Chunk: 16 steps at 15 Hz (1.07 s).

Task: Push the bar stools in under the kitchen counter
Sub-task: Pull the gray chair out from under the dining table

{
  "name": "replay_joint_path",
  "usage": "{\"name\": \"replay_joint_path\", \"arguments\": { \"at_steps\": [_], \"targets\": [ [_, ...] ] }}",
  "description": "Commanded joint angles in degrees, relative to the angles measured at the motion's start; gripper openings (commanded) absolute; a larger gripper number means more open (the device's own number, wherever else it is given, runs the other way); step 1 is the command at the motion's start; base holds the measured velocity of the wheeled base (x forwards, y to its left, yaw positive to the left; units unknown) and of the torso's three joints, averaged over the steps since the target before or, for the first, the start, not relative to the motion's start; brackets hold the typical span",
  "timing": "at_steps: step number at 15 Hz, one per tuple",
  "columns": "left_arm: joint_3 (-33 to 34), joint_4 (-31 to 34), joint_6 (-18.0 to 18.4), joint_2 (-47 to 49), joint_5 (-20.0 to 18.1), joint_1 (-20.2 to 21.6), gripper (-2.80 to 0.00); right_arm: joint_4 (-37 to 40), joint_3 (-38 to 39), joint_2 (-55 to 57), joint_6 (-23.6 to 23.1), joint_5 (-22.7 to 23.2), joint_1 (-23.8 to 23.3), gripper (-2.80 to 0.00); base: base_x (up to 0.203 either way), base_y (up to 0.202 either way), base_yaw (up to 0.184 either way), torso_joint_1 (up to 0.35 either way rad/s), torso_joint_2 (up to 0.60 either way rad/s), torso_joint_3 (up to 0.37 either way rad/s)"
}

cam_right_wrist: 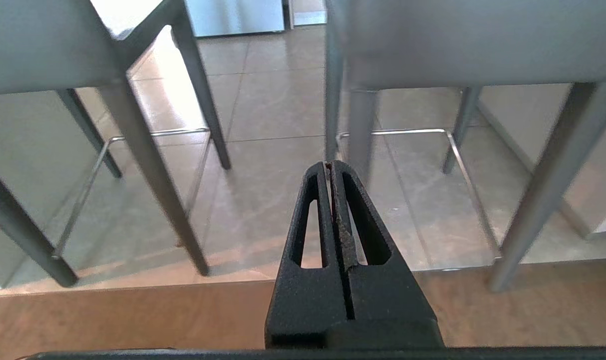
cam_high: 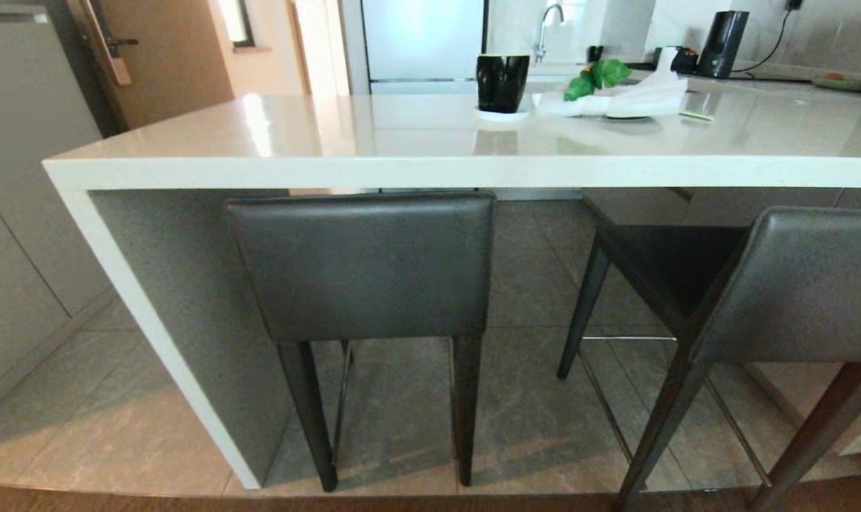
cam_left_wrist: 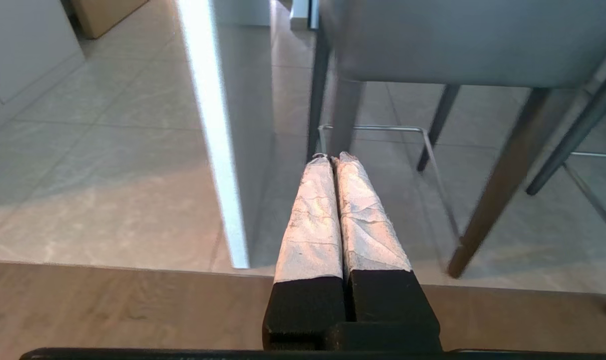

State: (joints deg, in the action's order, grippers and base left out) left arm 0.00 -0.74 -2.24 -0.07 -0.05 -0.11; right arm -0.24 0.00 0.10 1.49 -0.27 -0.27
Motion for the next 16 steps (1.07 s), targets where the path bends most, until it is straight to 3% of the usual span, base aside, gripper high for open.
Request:
{"name": "replay_joint_path", "arguments": {
  "at_steps": [1, 9, 16],
  "targets": [
    [0.1, 0.0, 0.0, 0.1, 0.0, 0.0, -2.8, 0.1, 0.0, 0.1, 0.0, 0.0, 0.0, -2.8, 0.0, 0.196, -0.001, 0.002, 0.0, -0.002],
    [0.1, 0.0, 0.0, 0.1, 0.0, 0.0, -2.8, 0.0, 0.0, 0.1, 0.0, 0.0, 0.0, -2.8, 0.0, 0.192, 0.0, 0.003, 0.0, 0.003],
    [0.1, 0.0, 0.0, 0.1, 0.0, 0.1, -2.8, 0.0, 0.0, 0.0, 0.0, 0.0, 0.0, -2.8, 0.0, 0.014, -0.001, 0.0, 0.0, 0.0]
  ]
}}
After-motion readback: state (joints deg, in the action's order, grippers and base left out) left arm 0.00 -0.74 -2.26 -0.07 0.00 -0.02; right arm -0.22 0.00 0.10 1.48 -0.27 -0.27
